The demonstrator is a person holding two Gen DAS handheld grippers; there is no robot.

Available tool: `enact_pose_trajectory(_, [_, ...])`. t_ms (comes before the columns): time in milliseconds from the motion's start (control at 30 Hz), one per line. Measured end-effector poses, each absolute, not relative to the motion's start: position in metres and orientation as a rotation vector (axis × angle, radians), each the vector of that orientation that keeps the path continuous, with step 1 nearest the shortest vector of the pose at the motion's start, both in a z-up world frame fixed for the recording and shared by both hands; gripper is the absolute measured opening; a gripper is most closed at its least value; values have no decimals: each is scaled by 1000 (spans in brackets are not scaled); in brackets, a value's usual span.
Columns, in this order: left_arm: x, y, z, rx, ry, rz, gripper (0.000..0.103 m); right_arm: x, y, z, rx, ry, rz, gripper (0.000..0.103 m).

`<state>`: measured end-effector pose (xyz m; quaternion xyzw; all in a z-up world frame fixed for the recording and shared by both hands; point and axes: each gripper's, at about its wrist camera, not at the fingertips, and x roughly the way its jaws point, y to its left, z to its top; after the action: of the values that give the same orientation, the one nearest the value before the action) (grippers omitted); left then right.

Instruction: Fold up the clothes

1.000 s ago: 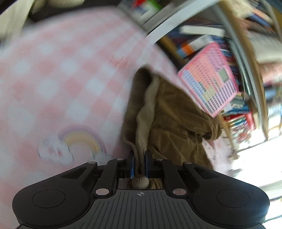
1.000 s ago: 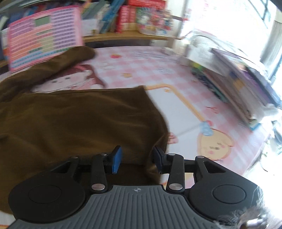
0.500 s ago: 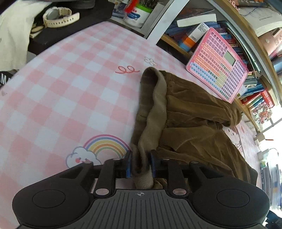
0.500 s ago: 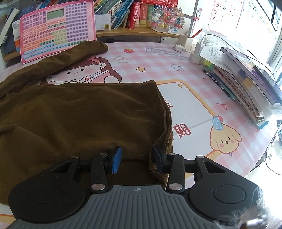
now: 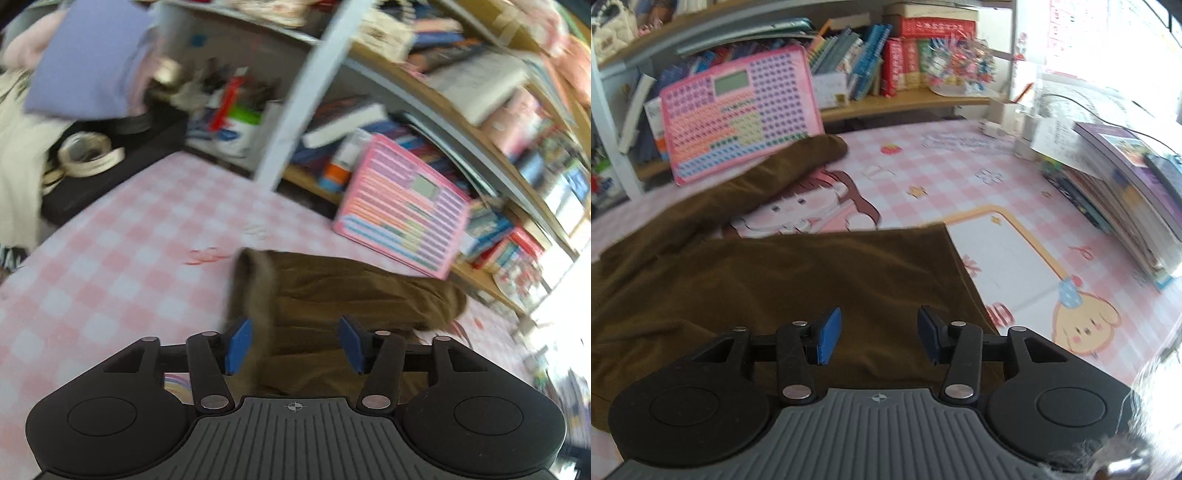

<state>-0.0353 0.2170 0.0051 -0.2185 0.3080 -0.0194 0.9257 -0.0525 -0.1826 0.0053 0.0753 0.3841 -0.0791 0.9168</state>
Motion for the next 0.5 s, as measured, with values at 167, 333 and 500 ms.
enact_pose_trajectory(167, [-30, 175, -7, -422, 710, -67, 58, -24, -204, 9, 171, 772, -77, 48])
enact_pose_trajectory(333, [-25, 132, -14, -414, 742, 12, 60, 12, -233, 7, 171, 775, 43, 53])
enact_pose_trajectory(500, [-26, 76, -20, -403, 785, 119, 60, 49, -265, -5, 158, 809, 224, 56])
